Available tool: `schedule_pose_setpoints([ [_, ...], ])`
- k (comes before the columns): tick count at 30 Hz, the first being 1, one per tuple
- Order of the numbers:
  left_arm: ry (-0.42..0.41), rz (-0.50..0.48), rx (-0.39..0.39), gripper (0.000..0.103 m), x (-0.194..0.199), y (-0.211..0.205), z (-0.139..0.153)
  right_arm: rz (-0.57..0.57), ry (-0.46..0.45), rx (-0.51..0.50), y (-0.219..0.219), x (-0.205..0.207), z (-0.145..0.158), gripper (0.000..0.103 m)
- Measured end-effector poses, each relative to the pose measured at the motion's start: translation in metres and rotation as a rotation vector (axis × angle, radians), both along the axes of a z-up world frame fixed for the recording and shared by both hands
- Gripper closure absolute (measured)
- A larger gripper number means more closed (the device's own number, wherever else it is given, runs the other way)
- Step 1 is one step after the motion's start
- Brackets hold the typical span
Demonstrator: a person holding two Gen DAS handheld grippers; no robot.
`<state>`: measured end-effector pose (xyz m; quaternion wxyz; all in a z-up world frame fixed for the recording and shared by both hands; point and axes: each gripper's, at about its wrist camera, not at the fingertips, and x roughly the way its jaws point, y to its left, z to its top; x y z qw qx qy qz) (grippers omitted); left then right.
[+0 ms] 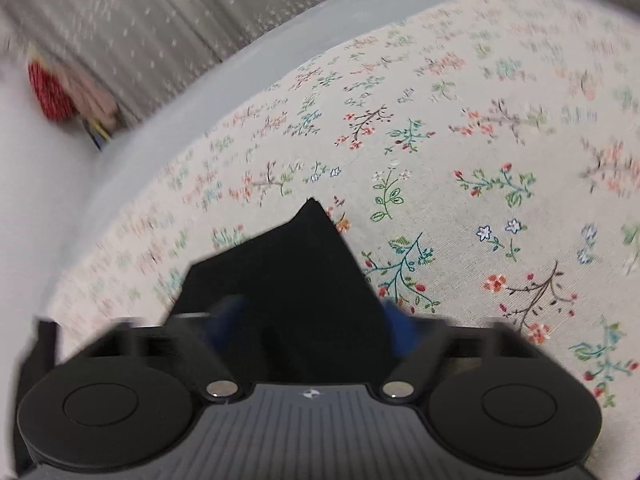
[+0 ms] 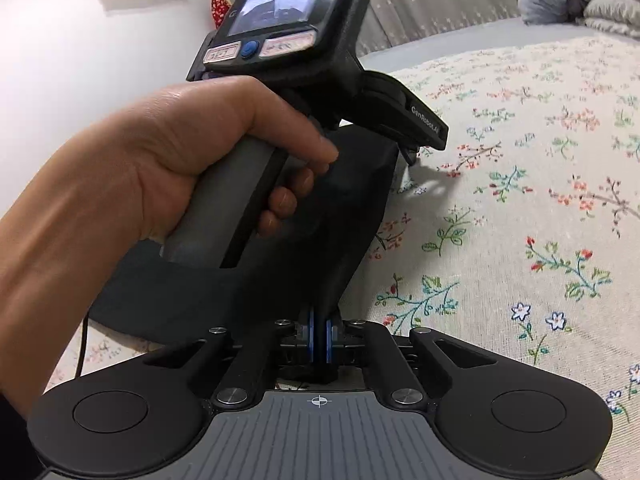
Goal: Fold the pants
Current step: 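Grasp the pants edge with the right gripper while the left gripper holds a corner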
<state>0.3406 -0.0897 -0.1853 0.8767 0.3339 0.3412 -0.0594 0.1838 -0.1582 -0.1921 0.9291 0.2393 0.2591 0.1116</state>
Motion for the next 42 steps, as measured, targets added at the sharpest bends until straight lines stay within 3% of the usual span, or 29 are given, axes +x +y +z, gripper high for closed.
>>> schedule_pose_setpoints([
  [1, 0.002, 0.016, 0.037, 0.062, 0.003, -0.004, -0.001, 0.004, -0.003, -0.002, 0.0, 0.0, 0.001, 0.098],
  [2, 0.008, 0.028, 0.056, 0.073, 0.006, -0.006, -0.001, 0.008, -0.007, -0.002, 0.0, 0.0, 0.001, 0.097],
  [5, 0.043, 0.092, 0.009, 0.084, 0.014, -0.009, 0.007, 0.022, -0.024, 0.009, -0.001, -0.003, 0.007, 0.098],
  [10, 0.013, 0.126, -0.134, 0.085, 0.0, -0.042, 0.048, 0.037, -0.039, 0.038, -0.029, -0.014, 0.023, 0.099],
  [15, 0.044, 0.101, -0.375, 0.085, -0.025, -0.101, 0.08, 0.006, -0.051, -0.045, -0.082, -0.046, 0.049, 0.099],
  [17, 0.046, 0.09, -0.428, 0.085, -0.037, -0.128, 0.08, -0.015, -0.041, -0.119, -0.112, -0.062, 0.053, 0.099],
  [20, 0.044, 0.081, -0.442, 0.085, -0.053, -0.165, 0.067, -0.083, -0.011, -0.132, -0.156, -0.083, 0.043, 0.099],
  [24, 0.046, 0.071, -0.378, 0.084, -0.055, -0.189, 0.05, -0.206, 0.044, 0.077, -0.198, -0.109, -0.001, 0.099],
  [26, 0.056, 0.086, -0.378, 0.084, -0.046, -0.186, 0.054, -0.227, 0.022, 0.1, -0.199, -0.114, -0.002, 0.099],
  [28, 0.099, 0.106, -0.411, 0.084, -0.038, -0.18, 0.06, -0.224, -0.011, 0.071, -0.191, -0.116, 0.006, 0.099],
  [32, 0.11, 0.103, -0.461, 0.084, -0.039, -0.165, 0.072, -0.238, -0.024, -0.013, -0.177, -0.118, 0.008, 0.099],
  [38, 0.122, 0.034, -0.626, 0.084, -0.048, -0.109, 0.102, -0.269, -0.14, -0.323, -0.139, -0.146, 0.035, 0.099],
  [42, 0.136, 0.018, -0.782, 0.084, -0.048, -0.048, 0.12, -0.28, -0.22, -0.466, -0.099, -0.153, 0.052, 0.099],
])
